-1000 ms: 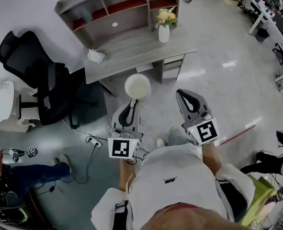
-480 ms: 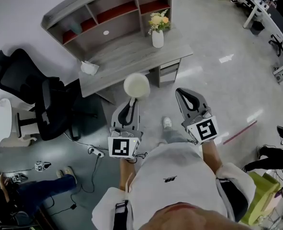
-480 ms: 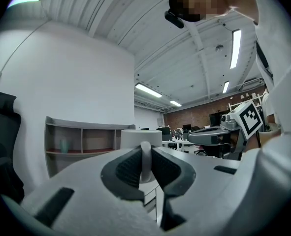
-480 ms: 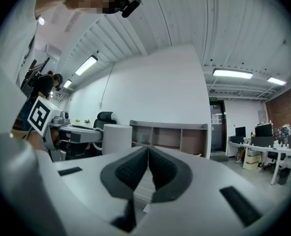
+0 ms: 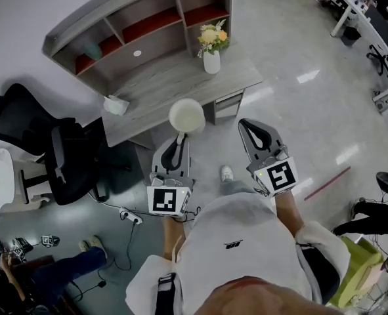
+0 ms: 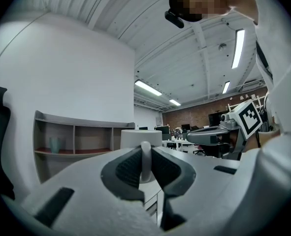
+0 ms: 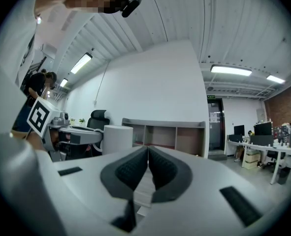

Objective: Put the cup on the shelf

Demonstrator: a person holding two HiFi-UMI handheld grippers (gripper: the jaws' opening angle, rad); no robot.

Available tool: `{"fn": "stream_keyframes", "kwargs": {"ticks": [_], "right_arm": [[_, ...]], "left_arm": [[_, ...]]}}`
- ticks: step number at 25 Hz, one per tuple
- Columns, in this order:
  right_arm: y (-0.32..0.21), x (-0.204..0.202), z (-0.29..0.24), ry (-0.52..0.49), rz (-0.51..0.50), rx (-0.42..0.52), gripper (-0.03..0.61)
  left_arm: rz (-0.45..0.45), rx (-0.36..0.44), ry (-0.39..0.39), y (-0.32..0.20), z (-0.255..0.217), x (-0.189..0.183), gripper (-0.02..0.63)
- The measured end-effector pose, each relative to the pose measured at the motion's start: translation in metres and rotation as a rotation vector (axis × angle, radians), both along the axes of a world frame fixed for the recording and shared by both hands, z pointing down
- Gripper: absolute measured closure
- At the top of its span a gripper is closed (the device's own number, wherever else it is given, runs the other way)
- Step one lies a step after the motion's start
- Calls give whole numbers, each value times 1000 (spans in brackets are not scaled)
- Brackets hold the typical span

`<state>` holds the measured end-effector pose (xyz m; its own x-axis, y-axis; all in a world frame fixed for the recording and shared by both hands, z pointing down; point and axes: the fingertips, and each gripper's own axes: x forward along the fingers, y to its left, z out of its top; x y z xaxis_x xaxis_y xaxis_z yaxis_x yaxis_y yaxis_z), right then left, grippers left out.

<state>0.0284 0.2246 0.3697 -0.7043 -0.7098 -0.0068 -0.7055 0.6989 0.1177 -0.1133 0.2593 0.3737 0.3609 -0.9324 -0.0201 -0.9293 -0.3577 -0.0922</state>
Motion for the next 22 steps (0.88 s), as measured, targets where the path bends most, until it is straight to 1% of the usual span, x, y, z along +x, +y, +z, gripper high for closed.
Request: {"fn": "stream_keyframes", "kwargs": {"ticks": [6, 10, 22], "right_arm": [[-33, 6, 2, 2, 0, -10, 551], [-58, 10, 12, 15, 3, -40, 551], [-114, 13, 7, 7, -31, -33, 551]], "left_arm": [[-9, -6, -4, -34, 0, 4, 561], [-17, -18, -11, -56, 3, 7, 561], [-51, -28, 0, -109, 3, 13, 561]]}}
